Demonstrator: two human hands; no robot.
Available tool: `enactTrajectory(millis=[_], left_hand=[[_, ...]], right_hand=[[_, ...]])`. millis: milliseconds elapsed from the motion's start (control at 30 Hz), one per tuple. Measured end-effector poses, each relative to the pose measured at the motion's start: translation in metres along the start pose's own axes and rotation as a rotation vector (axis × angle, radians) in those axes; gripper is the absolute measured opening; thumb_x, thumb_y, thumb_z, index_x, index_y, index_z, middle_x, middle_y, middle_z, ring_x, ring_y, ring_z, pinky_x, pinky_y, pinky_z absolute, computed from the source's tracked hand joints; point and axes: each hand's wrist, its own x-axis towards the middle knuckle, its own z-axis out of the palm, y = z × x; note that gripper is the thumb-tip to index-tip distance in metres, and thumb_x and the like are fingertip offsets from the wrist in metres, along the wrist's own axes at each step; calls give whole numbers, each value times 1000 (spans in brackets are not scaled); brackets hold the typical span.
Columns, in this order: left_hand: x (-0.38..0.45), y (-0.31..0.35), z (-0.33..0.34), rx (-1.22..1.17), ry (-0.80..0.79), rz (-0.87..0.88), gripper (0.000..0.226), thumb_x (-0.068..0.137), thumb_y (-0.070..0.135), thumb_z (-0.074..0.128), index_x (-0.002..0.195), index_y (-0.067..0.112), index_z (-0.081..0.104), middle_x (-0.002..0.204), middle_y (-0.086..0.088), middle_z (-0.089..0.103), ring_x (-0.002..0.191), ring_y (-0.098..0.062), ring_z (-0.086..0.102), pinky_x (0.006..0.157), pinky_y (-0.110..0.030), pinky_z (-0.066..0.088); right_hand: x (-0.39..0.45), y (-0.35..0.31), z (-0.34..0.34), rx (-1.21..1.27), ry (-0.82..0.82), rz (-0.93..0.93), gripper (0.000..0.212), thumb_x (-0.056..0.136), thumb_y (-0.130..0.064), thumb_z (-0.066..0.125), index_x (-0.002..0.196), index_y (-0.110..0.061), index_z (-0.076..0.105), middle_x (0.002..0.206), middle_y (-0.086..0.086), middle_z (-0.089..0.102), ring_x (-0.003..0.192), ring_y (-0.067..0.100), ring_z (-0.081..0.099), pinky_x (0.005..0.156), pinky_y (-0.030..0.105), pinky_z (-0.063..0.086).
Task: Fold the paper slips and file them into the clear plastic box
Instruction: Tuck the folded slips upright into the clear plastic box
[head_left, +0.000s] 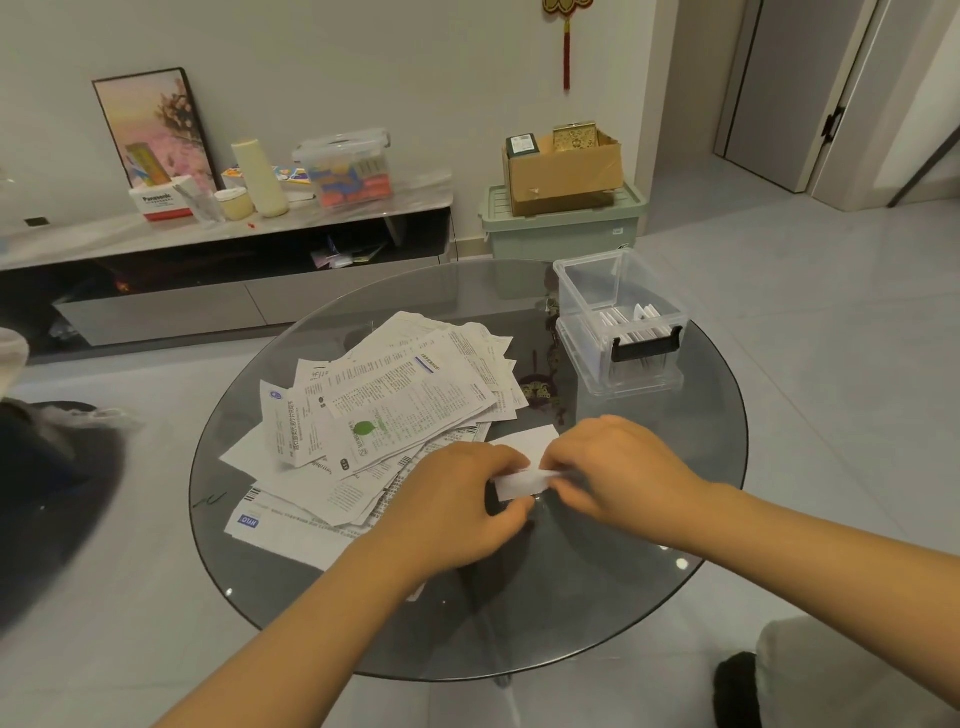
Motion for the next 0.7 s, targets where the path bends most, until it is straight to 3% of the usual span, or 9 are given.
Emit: enactTrajectory(millis=[133,333,500,600,700], left_hand=[[-2,4,0,98,-36,63,48,78,59,59,119,34,57,102,12,62,93,-8,55,72,-20,34],[-6,7,0,113,-2,98,38,88,42,53,125,33,53,102,6,62,90,-16,56,68,-25,33],[-5,5,-1,60,-22,80,36,86,43,37,104,30,66,78,3,63,71,-14,55,59,-29,36],[-4,2,1,11,-15,32,36,91,42,36,95,26,68,84,5,65,76,-11,56,69,-33,43],[-1,1,6,-60,32,-65,23,93,34,49,110,31,64,100,9,65,89,-10,56,74,-23,39]], right_hand=[[1,2,-4,147,-27,83,18,86,-33,53,96,-25,66,94,-7,67,87,14,57,78,29,45],[0,2,-7,354,-139,152,14,85,-33,60,93,-25,67,88,-9,67,84,9,59,80,35,50],[-2,4,-11,439,-193,128,22,82,-50,59,95,-33,65,87,-12,68,83,6,62,77,34,53],[-1,4,-8,386,-161,143,20,85,-46,59,99,-33,64,88,-10,67,83,7,61,77,35,53],[3,4,0,370,-93,188,14,88,-31,59,101,-30,63,90,-9,67,83,10,59,78,37,51]])
